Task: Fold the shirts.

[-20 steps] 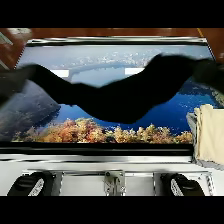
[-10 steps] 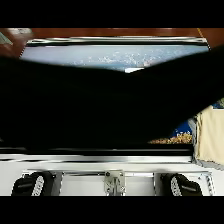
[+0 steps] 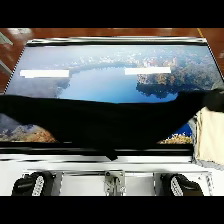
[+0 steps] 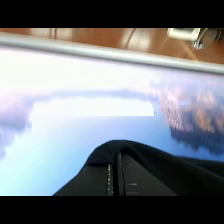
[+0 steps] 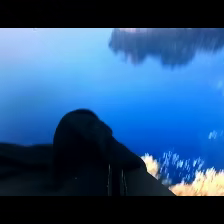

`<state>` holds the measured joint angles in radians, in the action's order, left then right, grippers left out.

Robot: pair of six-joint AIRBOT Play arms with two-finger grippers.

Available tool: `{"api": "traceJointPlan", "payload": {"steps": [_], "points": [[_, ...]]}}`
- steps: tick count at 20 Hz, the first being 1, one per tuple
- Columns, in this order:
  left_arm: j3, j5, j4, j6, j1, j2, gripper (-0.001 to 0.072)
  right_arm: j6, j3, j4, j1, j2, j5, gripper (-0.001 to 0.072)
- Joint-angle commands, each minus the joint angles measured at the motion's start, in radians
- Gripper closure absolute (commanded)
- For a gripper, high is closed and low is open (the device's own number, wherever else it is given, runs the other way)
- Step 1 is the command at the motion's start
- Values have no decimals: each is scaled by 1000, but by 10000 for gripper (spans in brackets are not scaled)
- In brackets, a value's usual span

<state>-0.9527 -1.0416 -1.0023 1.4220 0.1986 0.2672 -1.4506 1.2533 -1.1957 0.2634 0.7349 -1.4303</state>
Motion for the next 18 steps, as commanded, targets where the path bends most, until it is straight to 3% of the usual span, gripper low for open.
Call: {"api": "traceJointPlan", "payload": {"steps": [1,4,7,10,11,12,13,15,18], "points": [[253,18,87,31,0,5,667,-59,-261,44,-2,84,133,648],[440,135,231,31,0,11,666,-60,-357,229,-2,227,431,648],[520,171,270,30,0,11,666,-9,-357,546,-2,376,688,648],[525,182,270,13,0,11,667,84,-357,715,-2,475,797,627],[525,186,270,7,0,11,666,96,-357,716,-1,496,767,545],[525,186,270,8,0,11,666,150,-357,711,11,502,688,293],[525,186,270,8,0,11,666,233,-357,694,27,499,599,135],[525,186,270,5,0,11,666,292,-357,567,80,480,389,121],[525,186,270,4,0,11,667,202,-364,203,135,472,97,123]]}}
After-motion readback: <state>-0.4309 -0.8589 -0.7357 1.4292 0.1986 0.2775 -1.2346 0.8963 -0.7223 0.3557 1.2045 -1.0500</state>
